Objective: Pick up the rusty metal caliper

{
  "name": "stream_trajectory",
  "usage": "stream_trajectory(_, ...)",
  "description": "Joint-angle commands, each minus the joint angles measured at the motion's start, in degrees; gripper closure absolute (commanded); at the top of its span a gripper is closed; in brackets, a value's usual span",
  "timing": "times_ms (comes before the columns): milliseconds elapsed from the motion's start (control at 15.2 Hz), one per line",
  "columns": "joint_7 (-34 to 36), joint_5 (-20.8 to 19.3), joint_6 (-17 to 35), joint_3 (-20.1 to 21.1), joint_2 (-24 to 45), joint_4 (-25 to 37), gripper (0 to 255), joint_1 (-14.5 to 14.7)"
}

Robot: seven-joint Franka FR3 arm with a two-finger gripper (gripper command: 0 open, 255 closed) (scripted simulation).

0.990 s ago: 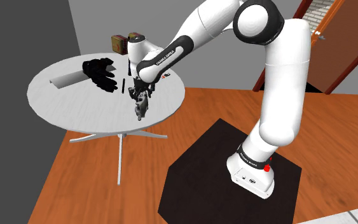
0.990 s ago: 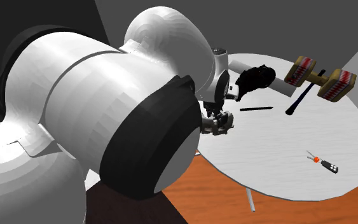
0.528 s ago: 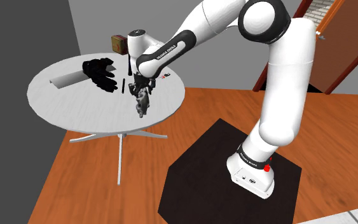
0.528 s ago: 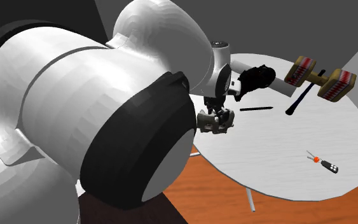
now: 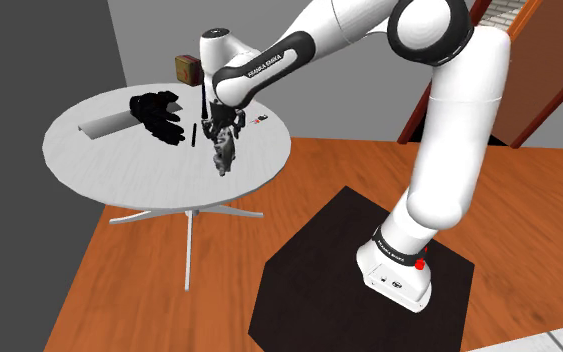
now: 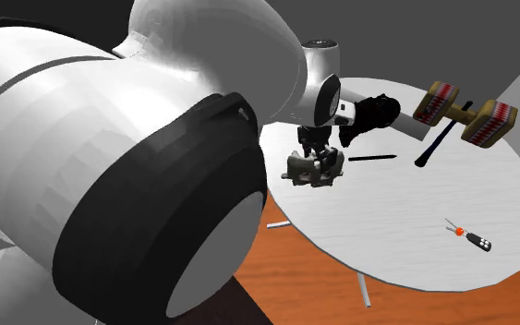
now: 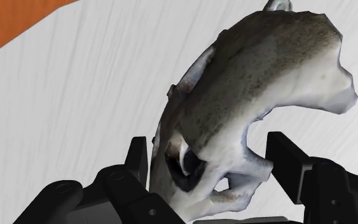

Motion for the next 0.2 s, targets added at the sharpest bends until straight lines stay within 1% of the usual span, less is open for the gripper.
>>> stream_trajectory(0, -0.4, 0.5, -1.3, 0.2, -1.0, 0.3, 255, 0.0)
stream_trajectory(132, -0.4, 0.5, -1.4, 0.2, -1.1, 0.4, 255, 0.0)
